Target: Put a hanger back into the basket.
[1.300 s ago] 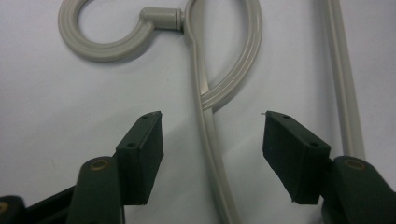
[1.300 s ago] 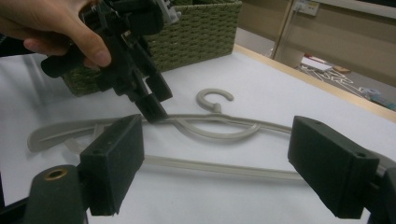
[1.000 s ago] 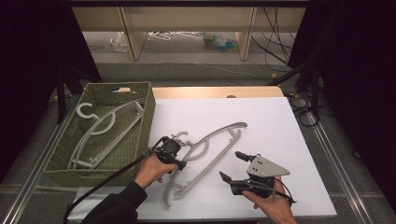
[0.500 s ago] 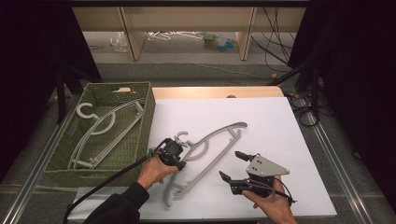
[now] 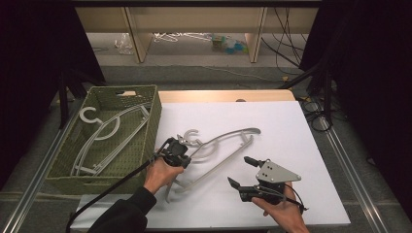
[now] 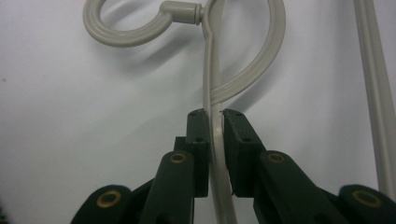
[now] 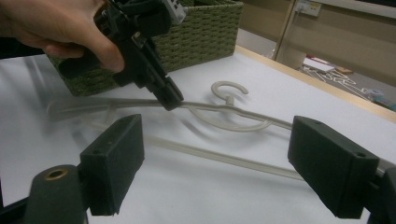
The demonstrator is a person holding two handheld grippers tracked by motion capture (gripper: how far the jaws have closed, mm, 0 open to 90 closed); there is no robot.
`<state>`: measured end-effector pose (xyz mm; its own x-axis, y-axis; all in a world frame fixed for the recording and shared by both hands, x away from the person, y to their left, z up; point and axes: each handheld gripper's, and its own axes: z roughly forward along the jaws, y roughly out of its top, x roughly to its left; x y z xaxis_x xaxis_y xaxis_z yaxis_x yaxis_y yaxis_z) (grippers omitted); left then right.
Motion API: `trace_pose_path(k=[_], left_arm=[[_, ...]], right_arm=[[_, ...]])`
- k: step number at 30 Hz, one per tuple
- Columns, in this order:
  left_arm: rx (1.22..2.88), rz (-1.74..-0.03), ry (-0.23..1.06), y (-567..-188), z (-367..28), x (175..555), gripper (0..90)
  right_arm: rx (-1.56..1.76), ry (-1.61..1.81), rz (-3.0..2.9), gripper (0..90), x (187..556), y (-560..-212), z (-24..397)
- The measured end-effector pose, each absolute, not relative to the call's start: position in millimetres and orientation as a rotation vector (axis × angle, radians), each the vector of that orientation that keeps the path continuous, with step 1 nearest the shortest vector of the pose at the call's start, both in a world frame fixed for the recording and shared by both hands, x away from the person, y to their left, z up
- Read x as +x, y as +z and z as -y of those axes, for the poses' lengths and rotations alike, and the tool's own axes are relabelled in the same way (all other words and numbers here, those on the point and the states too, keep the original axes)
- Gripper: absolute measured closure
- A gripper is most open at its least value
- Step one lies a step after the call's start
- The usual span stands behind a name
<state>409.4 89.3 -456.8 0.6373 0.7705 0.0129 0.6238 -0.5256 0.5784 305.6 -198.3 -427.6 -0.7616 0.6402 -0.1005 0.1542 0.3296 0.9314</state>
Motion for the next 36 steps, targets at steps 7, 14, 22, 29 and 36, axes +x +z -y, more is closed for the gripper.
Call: trace_pose_path(k=[7,14,22,29,36], left_arm=[[2.238,-1.113,0.324,-452.8,-93.4,412.7,80.6],[2.249,-1.124,0.294,-461.3,-91.5,415.6,80.6],[2.315,-1.08,0.338,-466.1,-87.8,410.5,80.7],[2.309,-1.07,0.369,-463.4,-87.7,409.2,80.7],[2.305,-1.038,0.397,-457.7,-88.7,407.6,80.6]], right_arm=[[0.702,1.43,-2.145,19.2,305.3,-427.6,198.0],[0.702,1.428,-2.145,19.3,305.1,-427.6,198.0],[0.708,1.426,-2.15,19.2,305.3,-428.8,196.7],[0.727,1.372,-2.232,18.6,316.6,-434.5,190.9],[0.725,1.284,-2.35,22.6,344.2,-446.6,177.2]])
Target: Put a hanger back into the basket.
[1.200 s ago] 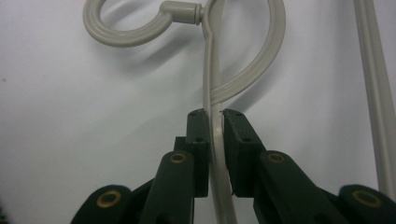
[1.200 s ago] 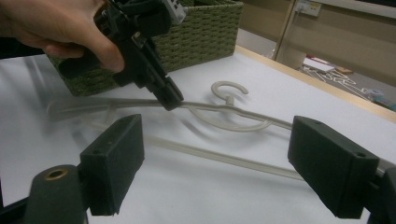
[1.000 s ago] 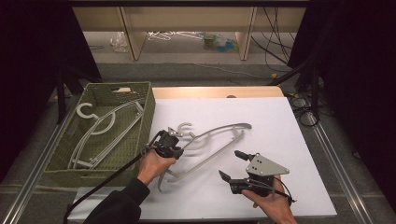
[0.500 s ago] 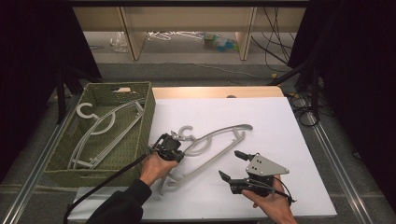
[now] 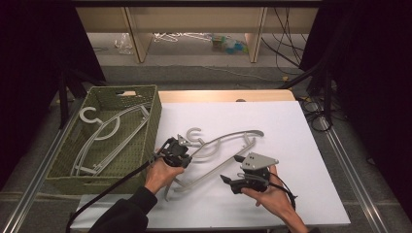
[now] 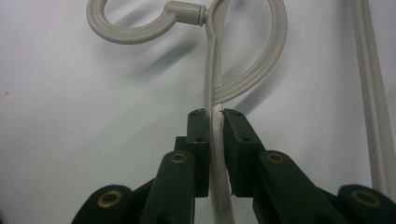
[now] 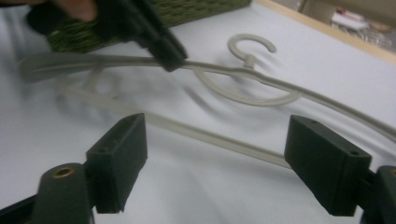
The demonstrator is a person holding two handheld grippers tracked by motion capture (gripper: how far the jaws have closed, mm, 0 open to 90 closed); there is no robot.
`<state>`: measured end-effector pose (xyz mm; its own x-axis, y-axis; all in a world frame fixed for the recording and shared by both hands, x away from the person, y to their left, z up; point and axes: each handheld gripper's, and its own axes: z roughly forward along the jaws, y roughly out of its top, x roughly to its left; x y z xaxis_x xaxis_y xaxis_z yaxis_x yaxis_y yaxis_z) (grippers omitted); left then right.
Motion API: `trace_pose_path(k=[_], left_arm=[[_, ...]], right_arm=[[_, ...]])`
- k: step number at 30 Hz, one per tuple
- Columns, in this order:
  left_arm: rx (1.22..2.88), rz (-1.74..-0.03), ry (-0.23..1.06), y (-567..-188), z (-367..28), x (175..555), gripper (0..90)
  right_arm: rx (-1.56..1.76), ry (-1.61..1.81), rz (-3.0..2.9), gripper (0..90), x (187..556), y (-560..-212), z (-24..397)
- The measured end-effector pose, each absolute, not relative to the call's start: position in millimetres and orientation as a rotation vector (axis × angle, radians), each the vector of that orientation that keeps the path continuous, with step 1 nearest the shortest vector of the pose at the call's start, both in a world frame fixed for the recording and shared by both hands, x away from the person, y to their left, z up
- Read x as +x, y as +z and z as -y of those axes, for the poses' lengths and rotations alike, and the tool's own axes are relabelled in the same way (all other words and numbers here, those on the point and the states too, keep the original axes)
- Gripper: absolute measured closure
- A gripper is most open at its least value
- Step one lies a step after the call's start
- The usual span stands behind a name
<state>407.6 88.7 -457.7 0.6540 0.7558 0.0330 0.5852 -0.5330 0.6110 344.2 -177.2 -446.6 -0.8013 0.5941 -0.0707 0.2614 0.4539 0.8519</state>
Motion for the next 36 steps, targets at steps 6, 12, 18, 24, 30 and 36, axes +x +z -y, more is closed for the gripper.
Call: trace_pose_path(k=[6,12,18,24,30,36], left_arm=[[2.309,-1.02,0.43,-456.4,-88.0,404.3,80.6],[2.318,-1.0,0.468,-454.6,-88.1,399.6,80.6],[2.324,-0.969,0.495,-452.1,-90.4,388.8,80.5],[2.329,-0.94,0.517,-448.9,-94.7,374.0,80.6],[2.348,-0.873,0.546,-445.4,-94.3,363.4,80.5],[2.352,-0.855,0.532,-443.6,-93.5,356.4,80.6]], right_arm=[[0.793,1.175,-2.337,24.0,378.0,-445.1,173.2],[0.725,1.055,-2.316,25.2,408.9,-443.7,166.3],[0.663,0.898,-2.345,26.8,434.9,-447.9,166.8],[0.549,0.824,-2.389,30.2,442.5,-449.4,158.7],[0.424,0.699,-2.442,35.1,446.6,-466.2,152.3],[0.313,0.628,-2.428,52.9,448.0,-472.4,146.8]])
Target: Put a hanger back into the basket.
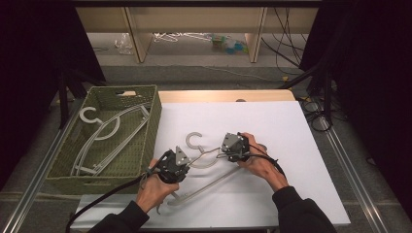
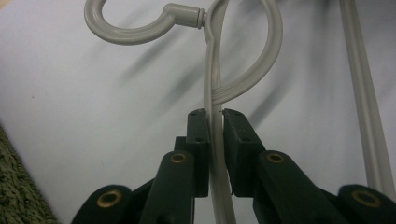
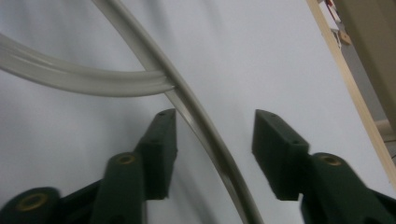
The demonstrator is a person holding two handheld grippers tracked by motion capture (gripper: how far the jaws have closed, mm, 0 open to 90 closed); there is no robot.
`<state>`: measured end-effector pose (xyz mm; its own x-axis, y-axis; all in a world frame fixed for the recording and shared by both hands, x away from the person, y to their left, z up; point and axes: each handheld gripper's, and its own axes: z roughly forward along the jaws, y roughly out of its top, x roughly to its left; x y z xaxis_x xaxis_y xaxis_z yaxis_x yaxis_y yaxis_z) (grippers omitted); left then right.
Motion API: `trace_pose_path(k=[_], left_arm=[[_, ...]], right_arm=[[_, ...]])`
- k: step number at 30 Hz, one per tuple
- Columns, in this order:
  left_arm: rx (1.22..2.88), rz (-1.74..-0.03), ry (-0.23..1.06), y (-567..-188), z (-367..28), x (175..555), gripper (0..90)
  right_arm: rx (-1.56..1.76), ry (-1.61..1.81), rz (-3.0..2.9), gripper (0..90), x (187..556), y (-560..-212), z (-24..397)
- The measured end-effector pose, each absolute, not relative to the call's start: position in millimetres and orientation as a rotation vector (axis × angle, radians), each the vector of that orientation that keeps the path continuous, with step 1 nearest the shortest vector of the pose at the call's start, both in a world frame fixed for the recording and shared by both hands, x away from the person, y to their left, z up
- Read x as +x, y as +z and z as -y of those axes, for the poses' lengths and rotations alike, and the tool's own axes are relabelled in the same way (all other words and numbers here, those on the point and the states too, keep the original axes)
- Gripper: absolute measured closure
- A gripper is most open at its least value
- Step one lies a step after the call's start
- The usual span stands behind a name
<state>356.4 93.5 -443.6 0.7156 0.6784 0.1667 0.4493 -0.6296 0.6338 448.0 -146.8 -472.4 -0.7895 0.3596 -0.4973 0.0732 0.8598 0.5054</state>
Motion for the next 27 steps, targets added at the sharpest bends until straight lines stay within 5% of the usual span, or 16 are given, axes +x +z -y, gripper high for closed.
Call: trace_pose_path(k=[7,15,22,27], left_arm=[[2.357,-0.85,0.536,-444.8,-93.2,356.9,80.4],[2.329,-0.861,0.485,-450.2,-92.6,359.1,78.4],[2.268,-0.911,0.449,-446.1,-96.0,367.0,59.0],[2.217,-0.965,0.34,-448.6,-95.9,377.6,56.0]], right_arm=[[0.105,0.572,-2.418,71.7,446.2,-470.1,149.7],[-0.03,0.555,-2.39,74.5,442.2,-468.2,152.8],[-0.145,0.54,-2.36,77.1,438.0,-464.3,155.4],[-0.149,0.545,-2.343,77.8,435.9,-462.0,156.2]])
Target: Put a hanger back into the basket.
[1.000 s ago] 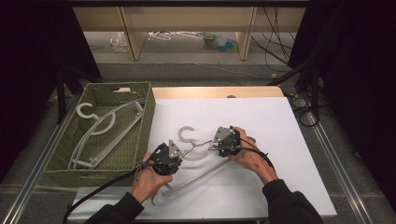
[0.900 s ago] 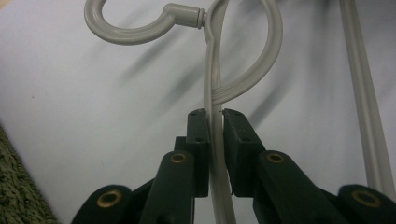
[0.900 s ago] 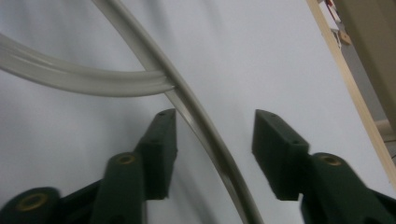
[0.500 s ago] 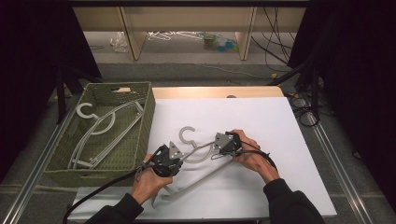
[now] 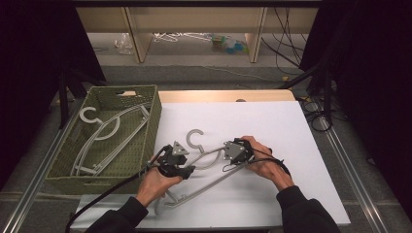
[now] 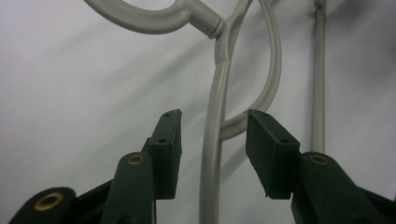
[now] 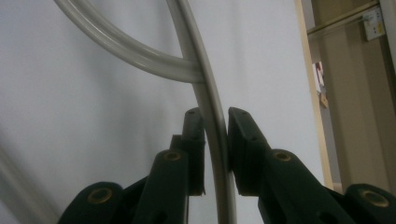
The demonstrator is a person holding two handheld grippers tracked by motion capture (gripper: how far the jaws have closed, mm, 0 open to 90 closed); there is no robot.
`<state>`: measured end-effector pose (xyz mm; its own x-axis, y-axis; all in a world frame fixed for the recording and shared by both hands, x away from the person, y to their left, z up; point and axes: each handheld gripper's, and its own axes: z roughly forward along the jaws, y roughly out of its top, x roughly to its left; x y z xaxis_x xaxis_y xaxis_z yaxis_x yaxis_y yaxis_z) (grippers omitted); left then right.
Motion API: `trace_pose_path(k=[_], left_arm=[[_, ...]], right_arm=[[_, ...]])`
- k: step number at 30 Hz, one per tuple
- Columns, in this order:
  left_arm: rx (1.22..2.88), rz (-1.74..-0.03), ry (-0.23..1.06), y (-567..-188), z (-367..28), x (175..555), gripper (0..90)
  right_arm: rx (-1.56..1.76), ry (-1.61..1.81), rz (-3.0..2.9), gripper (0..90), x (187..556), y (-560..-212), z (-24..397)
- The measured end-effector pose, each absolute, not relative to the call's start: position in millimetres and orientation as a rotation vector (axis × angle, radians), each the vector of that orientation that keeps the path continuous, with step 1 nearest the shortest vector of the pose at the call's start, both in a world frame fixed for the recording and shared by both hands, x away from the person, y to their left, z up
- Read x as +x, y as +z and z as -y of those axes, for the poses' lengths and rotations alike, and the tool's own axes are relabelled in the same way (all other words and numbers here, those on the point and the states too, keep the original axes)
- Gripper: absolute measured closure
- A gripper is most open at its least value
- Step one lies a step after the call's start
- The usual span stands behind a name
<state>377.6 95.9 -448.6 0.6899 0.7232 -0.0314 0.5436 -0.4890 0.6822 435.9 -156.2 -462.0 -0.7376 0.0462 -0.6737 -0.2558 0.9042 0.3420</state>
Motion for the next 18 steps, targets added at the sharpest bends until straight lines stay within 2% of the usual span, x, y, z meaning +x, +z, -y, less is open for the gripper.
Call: trace_pose_path(k=[3,6,10,18], left_arm=[[2.19,-0.977,0.241,-448.2,-96.2,384.9,56.2],[2.183,-0.992,0.185,-446.5,-98.0,393.2,60.0],[2.142,-1.006,0.135,-447.1,-96.7,397.3,63.3],[2.165,-1.006,0.056,-447.0,-99.4,405.8,69.2]], right_arm=[[-0.184,0.551,-2.333,78.0,436.3,-461.3,155.2],[-0.229,0.559,-2.327,78.3,436.0,-461.0,154.2],[-0.248,0.567,-2.322,78.5,435.8,-460.1,153.0],[-0.242,0.574,-2.304,78.6,432.8,-458.6,153.0]])
